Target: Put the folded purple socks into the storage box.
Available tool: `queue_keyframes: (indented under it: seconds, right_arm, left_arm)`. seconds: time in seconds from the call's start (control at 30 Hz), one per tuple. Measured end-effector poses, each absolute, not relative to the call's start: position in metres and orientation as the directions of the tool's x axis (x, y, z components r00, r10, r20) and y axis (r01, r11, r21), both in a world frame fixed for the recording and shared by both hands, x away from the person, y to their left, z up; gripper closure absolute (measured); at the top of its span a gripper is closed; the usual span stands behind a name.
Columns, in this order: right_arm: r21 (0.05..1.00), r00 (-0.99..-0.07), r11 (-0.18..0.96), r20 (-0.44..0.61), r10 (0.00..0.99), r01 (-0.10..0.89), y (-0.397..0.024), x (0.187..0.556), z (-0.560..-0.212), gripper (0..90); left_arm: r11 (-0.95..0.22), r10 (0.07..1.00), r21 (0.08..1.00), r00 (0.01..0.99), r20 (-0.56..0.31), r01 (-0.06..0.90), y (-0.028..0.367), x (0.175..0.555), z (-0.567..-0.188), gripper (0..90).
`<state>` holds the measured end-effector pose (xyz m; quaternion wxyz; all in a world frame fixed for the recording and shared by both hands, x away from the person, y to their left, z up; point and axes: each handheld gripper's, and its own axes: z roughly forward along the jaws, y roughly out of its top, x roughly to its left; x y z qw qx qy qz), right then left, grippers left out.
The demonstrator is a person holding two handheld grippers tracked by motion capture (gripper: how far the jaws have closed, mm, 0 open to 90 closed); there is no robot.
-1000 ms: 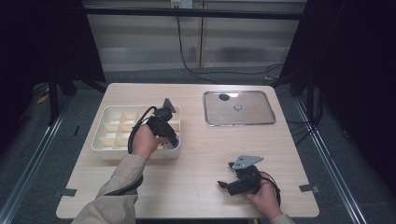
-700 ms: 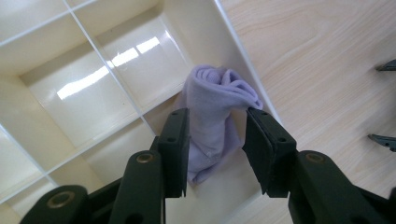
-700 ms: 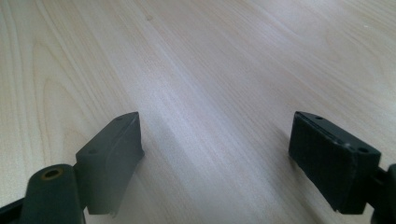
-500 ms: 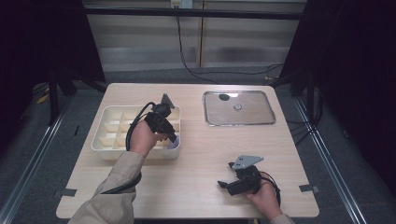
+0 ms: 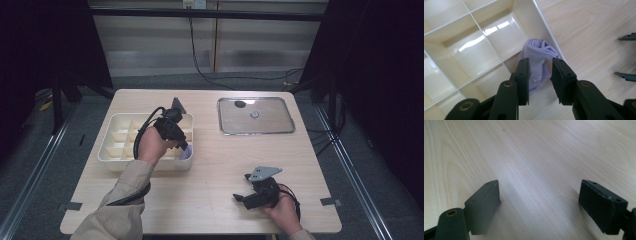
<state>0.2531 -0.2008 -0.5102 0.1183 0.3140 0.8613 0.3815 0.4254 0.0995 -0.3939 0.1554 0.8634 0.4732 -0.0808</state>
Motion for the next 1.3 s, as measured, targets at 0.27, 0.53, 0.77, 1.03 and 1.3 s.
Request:
queue_keyframes:
  seconds: [0.27,0.53,0.77,1.03,1.3]
  right_arm:
    - [0.732,-0.776,0.513,0.033,0.63,0.447,-0.201,0.253,-0.51,16.7]
    - [0.732,-0.776,0.513,0.033,0.63,0.448,-0.201,0.253,-0.51,16.7]
    - [0.732,-0.776,0.513,0.034,0.63,0.448,-0.201,0.253,-0.51,16.7]
    - [0.732,-0.776,0.513,0.033,0.63,0.448,-0.201,0.253,-0.51,16.7]
    - [0.733,-0.776,0.514,0.03,0.629,0.445,-0.201,0.253,-0.51,16.7]
  left_arm:
    - [-0.501,0.796,0.184,0.534,-0.285,0.845,0.103,0.427,-0.389,70.3]
    - [-0.498,0.798,0.176,0.529,-0.289,0.849,0.105,0.429,-0.382,72.2]
    - [-0.508,0.795,0.175,0.537,-0.283,0.844,0.103,0.429,-0.379,78.2]
    - [-0.523,0.786,0.171,0.55,-0.282,0.835,0.101,0.431,-0.379,89.4]
    - [-0.523,0.788,0.171,0.55,-0.278,0.835,0.097,0.433,-0.384,90.0]
